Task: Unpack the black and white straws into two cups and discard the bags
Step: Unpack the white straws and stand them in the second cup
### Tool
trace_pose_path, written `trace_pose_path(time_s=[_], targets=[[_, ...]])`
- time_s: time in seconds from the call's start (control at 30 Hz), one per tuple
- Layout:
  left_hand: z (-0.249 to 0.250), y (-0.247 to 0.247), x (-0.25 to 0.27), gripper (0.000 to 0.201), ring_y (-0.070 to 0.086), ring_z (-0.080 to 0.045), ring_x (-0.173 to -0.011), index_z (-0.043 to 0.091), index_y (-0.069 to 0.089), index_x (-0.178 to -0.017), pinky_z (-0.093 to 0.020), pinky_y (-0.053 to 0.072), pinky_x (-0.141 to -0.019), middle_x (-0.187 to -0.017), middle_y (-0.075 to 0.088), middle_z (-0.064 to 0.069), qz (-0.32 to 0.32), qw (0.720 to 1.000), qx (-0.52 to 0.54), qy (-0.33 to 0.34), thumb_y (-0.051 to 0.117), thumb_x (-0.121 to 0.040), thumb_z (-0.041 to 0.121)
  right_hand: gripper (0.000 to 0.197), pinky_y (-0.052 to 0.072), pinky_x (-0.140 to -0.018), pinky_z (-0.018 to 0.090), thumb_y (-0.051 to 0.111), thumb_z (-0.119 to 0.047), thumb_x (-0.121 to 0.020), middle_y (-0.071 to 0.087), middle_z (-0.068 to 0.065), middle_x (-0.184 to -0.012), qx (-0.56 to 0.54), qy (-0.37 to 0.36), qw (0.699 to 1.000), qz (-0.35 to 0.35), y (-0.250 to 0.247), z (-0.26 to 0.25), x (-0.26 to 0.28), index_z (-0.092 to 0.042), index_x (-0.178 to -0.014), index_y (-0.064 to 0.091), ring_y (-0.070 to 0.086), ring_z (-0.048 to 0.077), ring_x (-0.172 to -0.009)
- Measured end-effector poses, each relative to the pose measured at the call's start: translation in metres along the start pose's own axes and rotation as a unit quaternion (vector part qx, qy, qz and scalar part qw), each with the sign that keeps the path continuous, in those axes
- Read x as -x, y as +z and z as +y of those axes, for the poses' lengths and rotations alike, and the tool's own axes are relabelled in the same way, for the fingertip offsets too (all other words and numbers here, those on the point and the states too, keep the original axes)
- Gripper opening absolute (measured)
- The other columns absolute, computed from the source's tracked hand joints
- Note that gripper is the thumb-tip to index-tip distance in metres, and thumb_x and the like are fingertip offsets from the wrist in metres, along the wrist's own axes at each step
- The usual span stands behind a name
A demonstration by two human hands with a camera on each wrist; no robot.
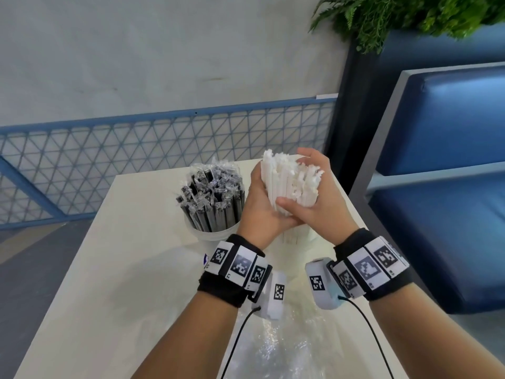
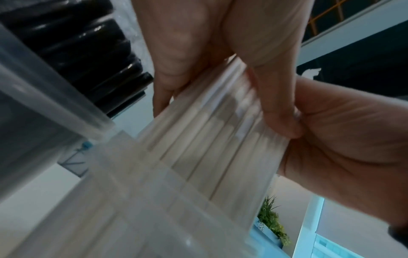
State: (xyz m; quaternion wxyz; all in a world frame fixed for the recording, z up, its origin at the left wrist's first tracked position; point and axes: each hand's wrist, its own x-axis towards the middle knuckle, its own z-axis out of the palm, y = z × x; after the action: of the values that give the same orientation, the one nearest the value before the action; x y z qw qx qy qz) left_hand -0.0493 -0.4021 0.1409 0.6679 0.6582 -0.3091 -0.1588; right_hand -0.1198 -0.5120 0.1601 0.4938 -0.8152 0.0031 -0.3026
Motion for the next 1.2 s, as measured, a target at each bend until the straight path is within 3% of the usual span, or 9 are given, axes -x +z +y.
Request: trace_pose_path(time_s=[0.13, 0.2, 0.3, 0.43, 0.6, 0.73, 1.03, 1.13, 1.2], targets=[[0.007, -0.007, 0.008, 0.11, 0.037, -0.009, -0.127, 0.027, 0.012, -0.144, -0.022, 0.033, -0.105, -0.14, 0.035, 0.001, 0.042, 0.984, -0.157, 0.069, 0.083, -0.061, 0.022, 0.074, 0.028, -0.101, 0.004, 0.073, -0.037, -0.074, 0.046, -0.008, -0.127, 0.082, -0.013, 0.996, -0.011, -0.001, -0.003, 0.002, -0.027, -0.136, 0.034, 0.041, -0.003, -0.12], [0.013, -0.007, 0.008, 0.102, 0.029, -0.01, -0.133, 0.022, 0.014, -0.145, -0.017, 0.029, -0.108, -0.145, 0.031, -0.003, 0.029, 0.961, -0.245, 0.123, 0.079, -0.067, 0.025, 0.061, 0.03, -0.108, 0.021, 0.055, -0.047, -0.082, 0.045, -0.007, -0.132, 0.149, -0.046, 0.988, -0.003, 0.0, 0.0, 0.002, -0.023, -0.136, 0.039, 0.039, 0.001, -0.125], [0.009, -0.006, 0.004, 0.088, 0.008, -0.022, -0.145, 0.011, 0.014, -0.146, -0.038, 0.015, -0.119, -0.155, 0.015, -0.009, -0.044, 0.908, -0.405, 0.099, 0.064, -0.08, 0.04, 0.053, 0.022, -0.114, 0.049, 0.034, -0.051, -0.092, 0.034, -0.005, -0.149, 0.27, 0.042, 0.96, -0.061, 0.005, 0.007, 0.003, -0.027, -0.139, 0.037, 0.023, 0.016, -0.142], [0.001, -0.011, 0.004, 0.087, -0.013, -0.019, -0.144, 0.014, 0.004, -0.147, -0.036, 0.004, -0.119, -0.157, -0.009, -0.004, -0.104, 0.904, -0.414, 0.027, 0.056, -0.084, 0.044, 0.059, 0.011, -0.119, 0.036, 0.046, -0.044, -0.092, 0.008, -0.006, -0.158, 0.213, 0.091, 0.963, -0.137, 0.001, 0.005, 0.006, -0.028, -0.144, 0.026, 0.005, 0.01, -0.145], [-0.014, -0.024, 0.015, 0.126, 0.022, -0.004, -0.136, 0.023, -0.005, -0.146, -0.026, 0.021, -0.112, -0.148, 0.02, 0.009, -0.045, 0.991, -0.106, -0.075, 0.086, -0.058, 0.024, 0.113, 0.016, -0.108, 0.02, 0.074, -0.066, -0.052, 0.0, -0.006, -0.157, 0.003, 0.142, 0.988, -0.062, -0.018, 0.018, 0.011, -0.042, -0.141, 0.008, 0.008, 0.006, -0.142], [-0.02, -0.024, 0.008, 0.108, 0.045, -0.009, -0.12, 0.013, 0.019, -0.138, -0.023, 0.037, -0.097, -0.127, 0.048, 0.006, -0.066, 0.976, -0.201, -0.059, 0.087, -0.055, 0.014, 0.13, 0.034, -0.085, -0.001, 0.084, -0.012, -0.062, 0.021, -0.009, -0.148, -0.006, 0.209, 0.959, -0.191, -0.015, 0.029, 0.017, -0.03, -0.145, -0.014, 0.028, -0.002, -0.126], [-0.013, -0.017, 0.004, 0.066, 0.058, 0.004, -0.094, 0.015, 0.046, -0.12, -0.014, 0.047, -0.084, -0.099, 0.058, 0.018, 0.068, 0.988, -0.14, 0.001, 0.082, -0.065, 0.018, 0.039, 0.044, -0.083, 0.008, 0.073, -0.02, -0.077, 0.06, -0.018, -0.103, -0.056, 0.114, 0.992, -0.001, 0.004, 0.027, 0.009, -0.036, -0.105, 0.05, 0.057, -0.01, -0.098], [0.001, -0.017, 0.001, 0.068, 0.055, 0.01, -0.092, 0.017, 0.044, -0.123, -0.004, 0.043, -0.079, -0.101, 0.057, 0.019, 0.07, 0.985, -0.151, 0.034, 0.081, -0.066, 0.019, 0.049, 0.047, -0.094, 0.024, 0.068, -0.035, -0.074, 0.06, -0.005, -0.113, -0.08, 0.077, 0.994, 0.018, 0.001, 0.018, 0.003, -0.023, -0.117, 0.049, 0.057, 0.003, -0.108], [0.005, -0.017, 0.004, 0.084, 0.054, -0.004, -0.11, 0.018, 0.037, -0.133, -0.018, 0.044, -0.094, -0.119, 0.054, 0.009, 0.057, 0.988, -0.143, 0.029, 0.083, -0.063, 0.021, 0.062, 0.038, -0.097, 0.009, 0.07, -0.036, -0.071, 0.054, -0.004, -0.12, -0.021, 0.051, 0.998, 0.02, 0.001, 0.013, 0.003, -0.026, -0.126, 0.042, 0.049, -0.005, -0.112]])
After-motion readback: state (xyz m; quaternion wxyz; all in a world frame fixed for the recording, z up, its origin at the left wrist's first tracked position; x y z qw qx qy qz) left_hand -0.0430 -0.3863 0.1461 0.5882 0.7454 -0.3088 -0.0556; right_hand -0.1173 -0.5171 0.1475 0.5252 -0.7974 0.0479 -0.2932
